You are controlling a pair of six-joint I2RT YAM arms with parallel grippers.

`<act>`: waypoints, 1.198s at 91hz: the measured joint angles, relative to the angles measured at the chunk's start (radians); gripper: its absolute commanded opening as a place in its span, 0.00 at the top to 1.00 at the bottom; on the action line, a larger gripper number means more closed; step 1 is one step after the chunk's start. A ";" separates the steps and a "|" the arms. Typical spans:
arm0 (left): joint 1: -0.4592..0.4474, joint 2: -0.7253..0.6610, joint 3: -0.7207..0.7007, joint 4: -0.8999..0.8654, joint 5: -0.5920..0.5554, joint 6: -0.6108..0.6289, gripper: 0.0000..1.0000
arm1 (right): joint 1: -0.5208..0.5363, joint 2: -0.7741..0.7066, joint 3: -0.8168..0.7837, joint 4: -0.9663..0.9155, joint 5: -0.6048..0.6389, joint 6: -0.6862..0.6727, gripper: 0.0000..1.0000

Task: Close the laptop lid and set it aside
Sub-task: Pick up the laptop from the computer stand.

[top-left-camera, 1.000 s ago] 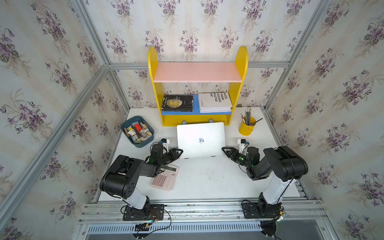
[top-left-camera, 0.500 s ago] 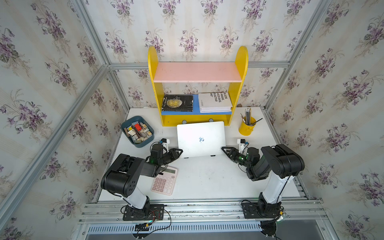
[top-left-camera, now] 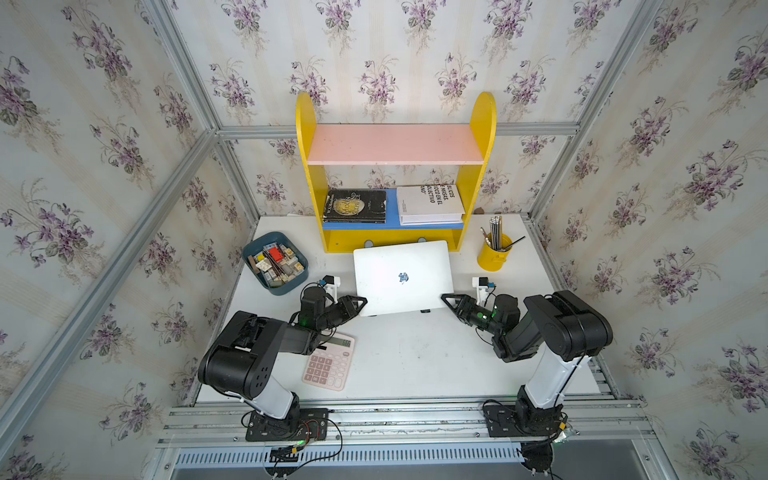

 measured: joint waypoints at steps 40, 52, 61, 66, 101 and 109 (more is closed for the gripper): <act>0.000 -0.007 -0.011 0.022 0.029 -0.024 0.58 | 0.003 -0.034 -0.023 0.038 -0.018 0.032 0.60; 0.000 -0.015 -0.013 0.034 0.036 -0.033 0.58 | 0.003 -0.053 -0.035 0.042 -0.023 0.043 0.67; 0.000 -0.027 -0.015 0.036 0.040 -0.037 0.58 | 0.003 -0.062 -0.041 0.048 -0.029 0.055 0.73; 0.000 -0.034 -0.016 0.036 0.042 -0.040 0.58 | 0.003 -0.065 -0.046 0.058 -0.034 0.060 0.77; 0.000 -0.142 -0.023 -0.043 0.034 -0.041 0.58 | 0.003 -0.053 -0.056 0.210 -0.068 0.148 0.91; 0.000 -0.172 -0.024 -0.071 0.034 -0.040 0.58 | 0.003 -0.042 -0.062 0.229 -0.070 0.167 0.91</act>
